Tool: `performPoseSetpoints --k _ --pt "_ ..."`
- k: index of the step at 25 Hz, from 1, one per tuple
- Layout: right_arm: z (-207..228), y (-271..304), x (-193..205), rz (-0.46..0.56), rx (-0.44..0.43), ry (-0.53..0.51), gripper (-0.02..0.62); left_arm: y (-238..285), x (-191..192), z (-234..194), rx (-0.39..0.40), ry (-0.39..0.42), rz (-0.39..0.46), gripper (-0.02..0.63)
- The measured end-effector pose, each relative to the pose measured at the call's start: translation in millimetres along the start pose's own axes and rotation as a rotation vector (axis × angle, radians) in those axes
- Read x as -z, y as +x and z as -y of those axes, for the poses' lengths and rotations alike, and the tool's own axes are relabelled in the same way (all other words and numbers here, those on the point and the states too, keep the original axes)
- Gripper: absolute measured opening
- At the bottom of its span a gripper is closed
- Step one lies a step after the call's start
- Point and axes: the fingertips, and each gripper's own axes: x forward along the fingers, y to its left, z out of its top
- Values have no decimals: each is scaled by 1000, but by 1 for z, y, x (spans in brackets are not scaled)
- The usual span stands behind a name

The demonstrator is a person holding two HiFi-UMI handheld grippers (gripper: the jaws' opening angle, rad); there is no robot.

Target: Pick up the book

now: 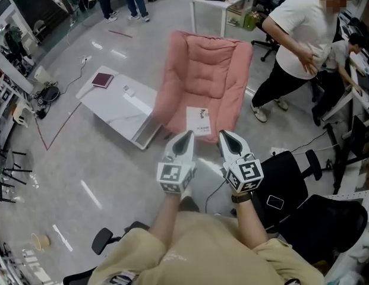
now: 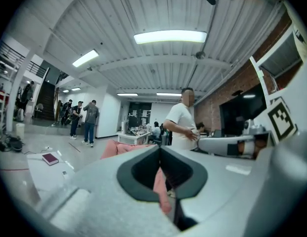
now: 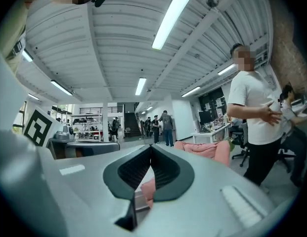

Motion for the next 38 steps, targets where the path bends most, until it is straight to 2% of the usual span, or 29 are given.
performPoseSetpoints --k 10,14,18,24,29,32,36,38 --pt "31 80 61 -124 92 148 8 46 55 -77 67 -90 -134 3" --pt "37 101 98 -167 122 266 8 61 88 -104 94 -139 -194 3" --pt "36 105 161 -273 147 413 9 61 148 -118 106 -228 -328 3" --pt "49 130 254 -392 137 589 12 78 226 -141 78 -389 -455 3" --pt "70 146 330 -461 162 753 19 104 290 -152 40 -518 -557 3" --pt "88 153 376 -489 205 871 35 119 327 -156 11 -574 -607 3" --pt "93 171 425 -567 156 894 67 132 380 -165 -54 -644 -669 13" --pt "99 179 446 -561 160 966 89 139 404 -168 -78 -668 -702 42"
